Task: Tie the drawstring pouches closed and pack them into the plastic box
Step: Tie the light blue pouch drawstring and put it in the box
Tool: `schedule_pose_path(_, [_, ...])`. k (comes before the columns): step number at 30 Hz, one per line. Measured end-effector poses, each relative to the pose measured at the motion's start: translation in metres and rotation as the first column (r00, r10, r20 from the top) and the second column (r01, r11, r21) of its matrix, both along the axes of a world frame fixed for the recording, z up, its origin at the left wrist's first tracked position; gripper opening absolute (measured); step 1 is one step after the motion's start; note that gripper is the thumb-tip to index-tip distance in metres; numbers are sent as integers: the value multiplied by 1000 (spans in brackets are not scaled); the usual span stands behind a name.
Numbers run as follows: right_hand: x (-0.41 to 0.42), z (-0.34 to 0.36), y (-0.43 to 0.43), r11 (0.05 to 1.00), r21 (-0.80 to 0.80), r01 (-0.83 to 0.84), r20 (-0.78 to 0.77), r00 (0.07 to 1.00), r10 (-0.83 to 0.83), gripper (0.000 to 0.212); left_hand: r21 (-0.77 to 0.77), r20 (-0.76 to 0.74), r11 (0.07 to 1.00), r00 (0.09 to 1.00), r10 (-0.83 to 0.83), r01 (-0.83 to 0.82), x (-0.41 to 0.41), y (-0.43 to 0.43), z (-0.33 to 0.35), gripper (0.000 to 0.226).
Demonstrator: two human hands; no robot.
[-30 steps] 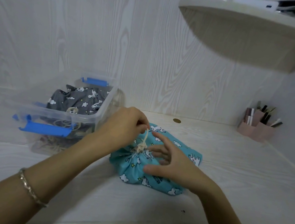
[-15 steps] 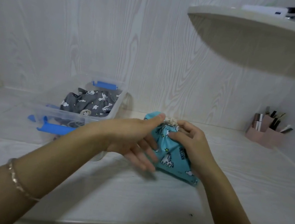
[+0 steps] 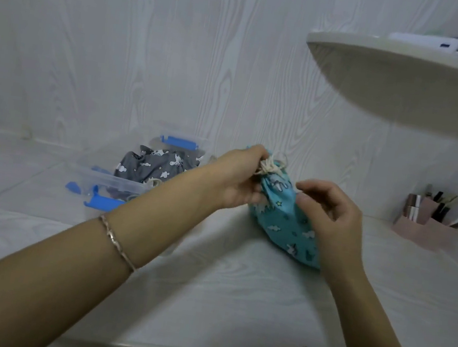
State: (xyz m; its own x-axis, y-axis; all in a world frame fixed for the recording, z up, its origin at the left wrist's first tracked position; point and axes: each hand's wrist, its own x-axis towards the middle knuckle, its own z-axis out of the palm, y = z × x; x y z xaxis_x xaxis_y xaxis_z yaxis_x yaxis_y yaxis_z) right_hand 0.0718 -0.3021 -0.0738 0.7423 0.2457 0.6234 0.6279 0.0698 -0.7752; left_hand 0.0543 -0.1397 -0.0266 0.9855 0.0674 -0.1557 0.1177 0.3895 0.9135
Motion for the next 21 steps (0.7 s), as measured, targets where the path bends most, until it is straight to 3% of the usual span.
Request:
schedule_pose_path(2, [-6,-5,-7,995,87,39,78,996,-46,17,-151,72,988,997,34,-23,3,4,11,24])
schedule_pose_path(5, [-21,-21,-3,987,-158,40,206,978,-7,23,-187,150,982,989,15,14,3,3,21,23])
schedule_pose_path(7, [-7,-36,12,923,-383,-33,-46,999,17,20,-178,183,982,983,-21,54,3,2,26,23])
schedule_pose_path(9, [23,-44,24,870,-459,-178,-446,894,-52,17,-185,211,980,977,-37,77,0,4,31,26])
schedule_pose_path(11, [52,-37,30,929,-183,-322,-773,631,67,23,-183,230,980,973,-29,73,-7,9,36,27])
schedule_pose_path(13, [70,-22,34,929,167,-330,-827,466,314,37,-187,261,981,965,-2,52,-17,19,40,27])
schedule_pose_path(17, [86,25,52,806,537,-249,-672,451,587,51,-254,344,967,936,68,23,-44,52,53,30])
schedule_pose_path(21, [95,74,88,589,780,-211,-516,315,796,52,-255,411,967,902,136,-30,-72,77,66,30])
